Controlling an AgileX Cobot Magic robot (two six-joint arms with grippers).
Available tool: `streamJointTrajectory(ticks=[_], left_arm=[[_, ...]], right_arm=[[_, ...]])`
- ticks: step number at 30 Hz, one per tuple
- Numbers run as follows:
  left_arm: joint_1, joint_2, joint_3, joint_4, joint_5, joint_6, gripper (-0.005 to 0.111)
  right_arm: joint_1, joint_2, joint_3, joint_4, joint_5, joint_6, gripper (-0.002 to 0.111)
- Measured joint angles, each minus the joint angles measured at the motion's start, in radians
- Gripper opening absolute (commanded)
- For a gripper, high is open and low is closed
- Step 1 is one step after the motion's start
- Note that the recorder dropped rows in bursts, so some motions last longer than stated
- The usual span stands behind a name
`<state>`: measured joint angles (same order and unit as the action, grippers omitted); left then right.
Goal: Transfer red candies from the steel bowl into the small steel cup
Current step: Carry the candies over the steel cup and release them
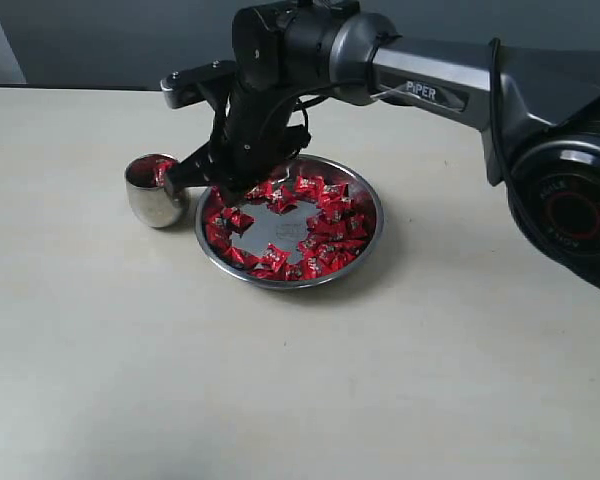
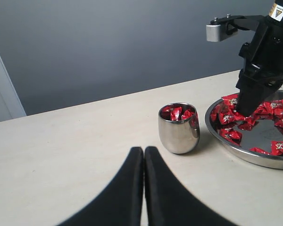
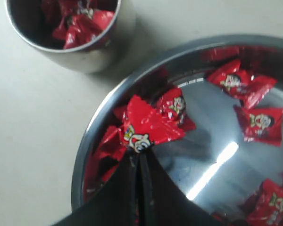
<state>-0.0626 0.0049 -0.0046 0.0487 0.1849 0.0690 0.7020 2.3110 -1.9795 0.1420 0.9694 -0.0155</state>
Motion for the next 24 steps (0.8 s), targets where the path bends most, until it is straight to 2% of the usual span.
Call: streamJointTrajectory(ticks=[9, 12, 19, 24], left_arm=[[0.000, 0.000, 0.000, 0.000, 0.000, 0.000, 0.002], [0.000, 0.000, 0.000, 0.000, 0.000, 0.000, 0.002], [0.000, 0.000, 0.000, 0.000, 0.000, 0.000, 0.002], [0.000, 0.000, 0.000, 0.000, 0.000, 0.000, 0.002]], right_arm=[[-0.030, 0.000, 0.000, 0.033, 0.067, 0.048, -0.001], [-0.039, 0.000, 0.000, 0.046, 0.048, -0.004, -0.001], [-0.042, -0.003, 0.000, 0.244, -0.141, -0.181, -0.001], [-0.042, -0.003, 0.000, 0.315, -0.269, -0.205, -0.001]])
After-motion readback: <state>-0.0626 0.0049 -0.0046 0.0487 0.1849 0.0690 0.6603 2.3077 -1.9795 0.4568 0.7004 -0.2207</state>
